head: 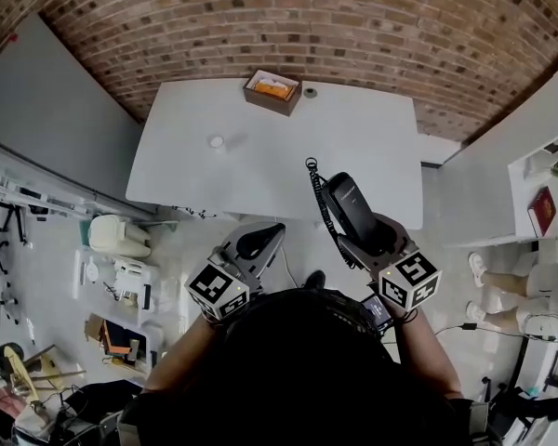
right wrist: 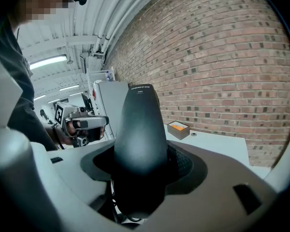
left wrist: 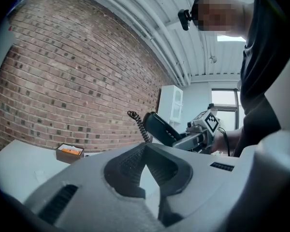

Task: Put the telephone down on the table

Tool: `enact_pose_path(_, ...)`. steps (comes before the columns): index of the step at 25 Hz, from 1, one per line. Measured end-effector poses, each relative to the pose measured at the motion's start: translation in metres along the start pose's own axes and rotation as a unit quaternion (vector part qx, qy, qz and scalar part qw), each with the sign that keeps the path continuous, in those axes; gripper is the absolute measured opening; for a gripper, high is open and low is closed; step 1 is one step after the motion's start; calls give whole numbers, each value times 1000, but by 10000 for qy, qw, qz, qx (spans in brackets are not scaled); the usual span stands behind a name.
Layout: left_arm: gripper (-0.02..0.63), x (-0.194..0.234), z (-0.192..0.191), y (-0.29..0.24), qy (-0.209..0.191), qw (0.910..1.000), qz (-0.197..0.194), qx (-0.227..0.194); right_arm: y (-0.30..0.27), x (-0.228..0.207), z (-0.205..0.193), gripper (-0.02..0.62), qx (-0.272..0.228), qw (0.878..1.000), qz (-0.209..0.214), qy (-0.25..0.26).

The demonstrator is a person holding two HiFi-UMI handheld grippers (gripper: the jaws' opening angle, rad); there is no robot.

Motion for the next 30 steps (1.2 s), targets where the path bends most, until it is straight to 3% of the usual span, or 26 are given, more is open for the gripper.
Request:
enact_pose_path(6,6,0,4,-34,96,9998,172,55,11,-42,-4,270,35,10000,72,-21)
enact_pose_path(16,6,17,5,-70,-64,9996,17,280,4,-72,-3,270,105,9998,27,-173)
enact_pose_path(30,6,114,17,-67,-57,9989,-407,211,-65,-72,49,270,233,9986,-351,-315)
Point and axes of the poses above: the fingertips, and each gripper's own axes: y backward along the fingers, x to its left, z out of its top, the point moved 4 cm from there along y, backward along the fingers, and after that the axes turned 10 degrees about x, right-handed, at the moved point
